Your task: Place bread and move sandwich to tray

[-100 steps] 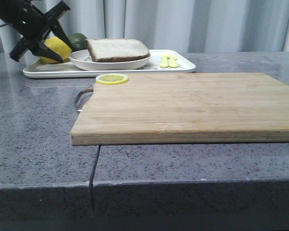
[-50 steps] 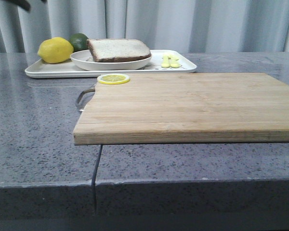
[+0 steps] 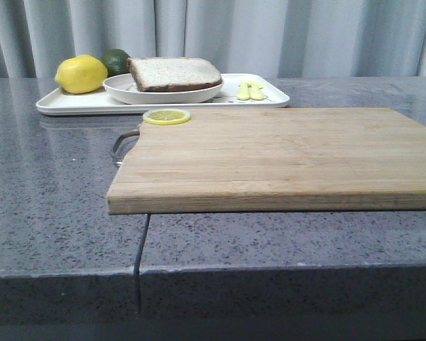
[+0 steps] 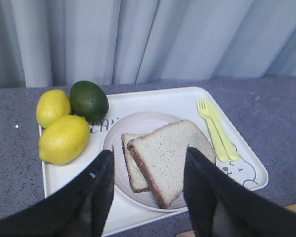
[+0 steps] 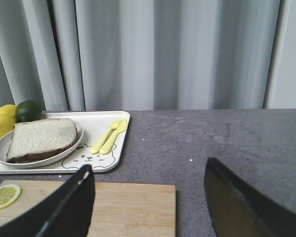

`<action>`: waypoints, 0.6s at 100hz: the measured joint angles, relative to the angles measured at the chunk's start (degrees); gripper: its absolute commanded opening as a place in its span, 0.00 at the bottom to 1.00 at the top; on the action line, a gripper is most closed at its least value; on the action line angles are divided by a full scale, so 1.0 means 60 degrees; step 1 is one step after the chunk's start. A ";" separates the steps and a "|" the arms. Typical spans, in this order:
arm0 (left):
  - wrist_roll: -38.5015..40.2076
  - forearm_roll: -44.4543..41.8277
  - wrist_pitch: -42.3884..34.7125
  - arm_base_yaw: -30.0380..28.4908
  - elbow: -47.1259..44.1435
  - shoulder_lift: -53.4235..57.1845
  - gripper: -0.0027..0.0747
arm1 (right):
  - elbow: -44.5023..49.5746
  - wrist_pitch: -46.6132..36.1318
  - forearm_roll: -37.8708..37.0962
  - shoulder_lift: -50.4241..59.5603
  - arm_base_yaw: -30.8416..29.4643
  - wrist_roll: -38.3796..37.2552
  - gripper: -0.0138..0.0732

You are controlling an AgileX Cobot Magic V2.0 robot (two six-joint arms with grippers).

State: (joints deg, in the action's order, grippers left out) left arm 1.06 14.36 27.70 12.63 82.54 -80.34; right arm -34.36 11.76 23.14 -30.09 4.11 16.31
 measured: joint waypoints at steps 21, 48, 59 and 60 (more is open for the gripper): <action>0.0000 -0.0079 -0.2553 0.0183 -0.4206 0.2792 0.43 | 0.0000 -0.0023 0.0000 0.0000 0.0000 0.0208 0.72; -0.0021 -0.0389 -0.4787 0.0183 -0.7795 0.5810 0.43 | 0.1368 -0.1015 0.0000 0.0467 0.0000 0.0685 0.72; -0.0021 -0.0584 -0.5176 0.0183 -0.8997 0.7006 0.43 | 0.1933 -0.1065 0.0000 0.1123 0.0000 0.0702 0.72; -0.0021 -0.0594 -0.5205 0.0183 -0.9135 0.7075 0.43 | 0.1995 -0.1065 0.0000 0.1167 0.0000 0.0702 0.72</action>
State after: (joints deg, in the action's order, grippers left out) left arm 0.93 10.80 -3.53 13.72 27.73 -37.89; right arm -22.39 5.37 23.14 -23.09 4.11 20.52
